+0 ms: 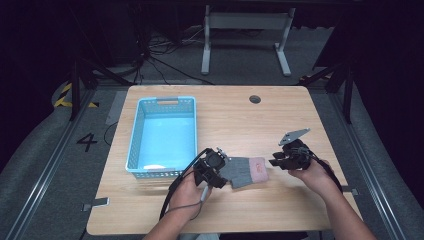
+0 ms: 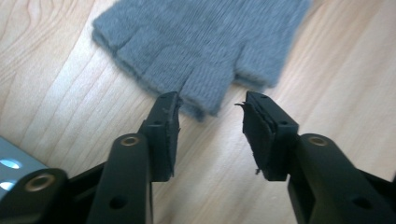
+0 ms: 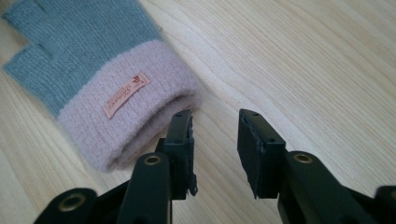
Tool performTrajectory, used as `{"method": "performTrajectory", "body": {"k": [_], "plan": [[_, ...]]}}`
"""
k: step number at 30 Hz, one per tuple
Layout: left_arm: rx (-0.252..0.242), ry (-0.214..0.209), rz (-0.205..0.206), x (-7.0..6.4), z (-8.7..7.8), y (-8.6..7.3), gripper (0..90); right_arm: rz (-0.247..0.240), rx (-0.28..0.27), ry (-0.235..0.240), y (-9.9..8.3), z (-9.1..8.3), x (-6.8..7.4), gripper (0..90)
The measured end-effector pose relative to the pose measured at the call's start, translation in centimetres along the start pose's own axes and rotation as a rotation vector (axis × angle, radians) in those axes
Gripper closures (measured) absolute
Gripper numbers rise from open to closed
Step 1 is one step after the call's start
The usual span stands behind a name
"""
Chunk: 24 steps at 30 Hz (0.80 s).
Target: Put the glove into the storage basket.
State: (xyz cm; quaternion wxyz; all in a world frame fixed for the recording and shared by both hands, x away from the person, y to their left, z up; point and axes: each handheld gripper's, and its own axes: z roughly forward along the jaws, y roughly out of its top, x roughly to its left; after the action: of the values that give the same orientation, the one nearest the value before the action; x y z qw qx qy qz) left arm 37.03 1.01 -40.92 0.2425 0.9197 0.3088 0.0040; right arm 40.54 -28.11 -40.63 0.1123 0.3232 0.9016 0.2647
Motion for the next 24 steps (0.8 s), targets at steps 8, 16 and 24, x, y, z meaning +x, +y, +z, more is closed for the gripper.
{"method": "performTrajectory", "body": {"k": [8,16,24], "plan": [[-0.097,-0.016,0.004,-0.1,-1.4,0.4,48.5,0.038,-0.016,-0.017,-0.8,-1.4,-0.3,62.9],[-0.207,0.047,0.030,-1.5,-2.3,1.3,47.8,0.066,-0.049,-0.027,-1.4,-2.6,-0.7,60.0],[-0.204,-0.016,-0.020,-0.9,-1.1,2.5,43.5,0.069,-0.058,-0.030,-1.5,-3.0,-0.8,59.0]]}}
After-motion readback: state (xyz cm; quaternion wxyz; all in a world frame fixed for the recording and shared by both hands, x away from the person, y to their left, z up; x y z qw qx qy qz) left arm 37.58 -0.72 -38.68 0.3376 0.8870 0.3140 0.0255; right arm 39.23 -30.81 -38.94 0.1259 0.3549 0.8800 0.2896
